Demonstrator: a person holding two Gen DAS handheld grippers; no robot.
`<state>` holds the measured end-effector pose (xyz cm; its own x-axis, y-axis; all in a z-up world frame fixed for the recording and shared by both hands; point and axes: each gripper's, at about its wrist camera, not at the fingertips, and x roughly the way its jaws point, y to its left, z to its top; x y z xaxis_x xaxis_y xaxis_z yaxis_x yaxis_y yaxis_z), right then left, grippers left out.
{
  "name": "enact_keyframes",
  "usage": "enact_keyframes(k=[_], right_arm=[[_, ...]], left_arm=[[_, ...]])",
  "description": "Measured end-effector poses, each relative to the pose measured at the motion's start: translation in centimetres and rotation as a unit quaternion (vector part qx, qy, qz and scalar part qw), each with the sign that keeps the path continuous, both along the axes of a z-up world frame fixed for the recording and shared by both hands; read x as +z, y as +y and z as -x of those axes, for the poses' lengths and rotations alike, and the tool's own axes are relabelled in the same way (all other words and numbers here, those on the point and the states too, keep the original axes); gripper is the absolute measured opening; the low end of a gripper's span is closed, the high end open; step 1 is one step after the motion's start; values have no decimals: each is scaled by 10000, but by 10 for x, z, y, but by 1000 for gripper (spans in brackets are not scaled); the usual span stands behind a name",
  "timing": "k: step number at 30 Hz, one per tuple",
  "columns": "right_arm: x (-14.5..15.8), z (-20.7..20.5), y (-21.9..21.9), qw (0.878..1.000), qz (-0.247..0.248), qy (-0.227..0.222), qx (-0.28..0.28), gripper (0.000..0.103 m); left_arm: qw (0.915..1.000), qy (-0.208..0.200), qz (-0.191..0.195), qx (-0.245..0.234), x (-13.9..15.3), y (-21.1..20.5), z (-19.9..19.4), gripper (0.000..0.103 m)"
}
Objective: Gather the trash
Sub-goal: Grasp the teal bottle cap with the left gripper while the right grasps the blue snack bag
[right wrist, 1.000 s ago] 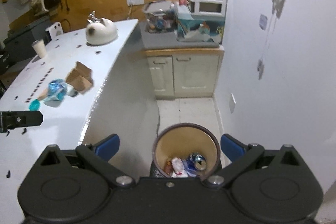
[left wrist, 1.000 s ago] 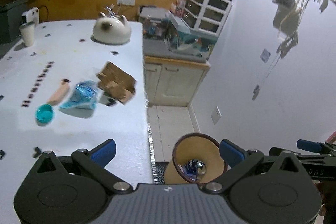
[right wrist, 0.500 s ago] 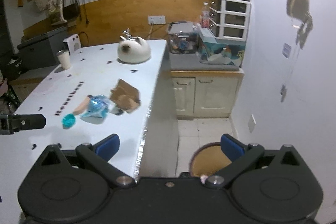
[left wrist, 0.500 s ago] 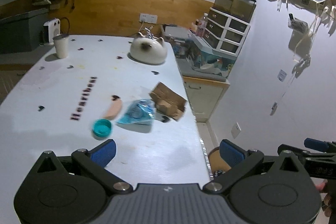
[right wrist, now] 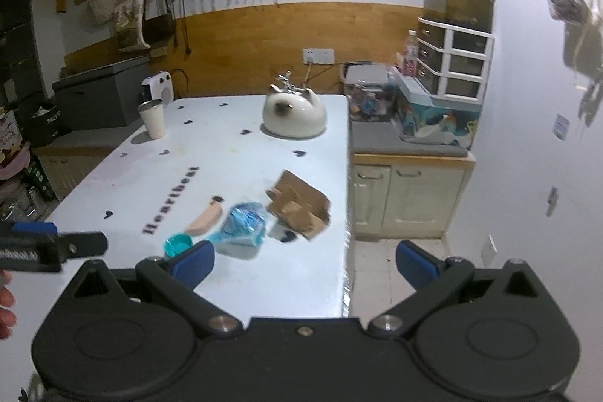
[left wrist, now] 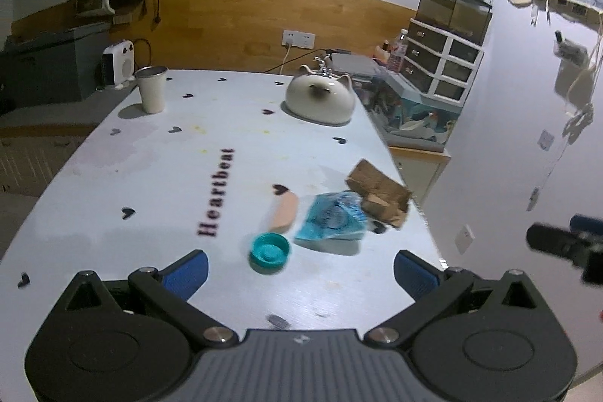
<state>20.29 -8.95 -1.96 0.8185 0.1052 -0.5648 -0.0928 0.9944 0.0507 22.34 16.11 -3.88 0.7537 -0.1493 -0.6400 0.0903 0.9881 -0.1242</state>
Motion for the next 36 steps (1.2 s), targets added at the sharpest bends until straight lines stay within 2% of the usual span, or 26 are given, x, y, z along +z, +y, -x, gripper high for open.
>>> enact_keyframes(k=[6, 10, 14, 19, 25, 29, 36], right_arm=[[-5, -37, 21, 9994, -302, 181, -41, 103], [-14, -62, 35, 9990, -292, 344, -69, 103], [-26, -91, 48, 9981, -296, 536, -54, 103], [-46, -131, 60, 9947, -559, 853, -144, 103], [-76, -170, 70, 9876, -890, 1261, -287, 103], [-97, -192, 73, 9785, -1277, 1533, -527, 103], [-131, -224, 77, 9614, -1740, 1935, -894, 103]], left_arm=[[9995, 82, -76, -280, -25, 9, -33, 103], [9987, 239, -52, -456, -49, 10, -57, 103], [9974, 318, 42, -638, -71, 12, -76, 103], [9962, 296, -105, -815, -96, 10, -93, 101], [9956, 257, -338, -837, -118, 9, -113, 88], [9941, 318, -422, -949, -131, 6, -122, 77], [9938, 446, -243, -990, -144, 6, -130, 71]])
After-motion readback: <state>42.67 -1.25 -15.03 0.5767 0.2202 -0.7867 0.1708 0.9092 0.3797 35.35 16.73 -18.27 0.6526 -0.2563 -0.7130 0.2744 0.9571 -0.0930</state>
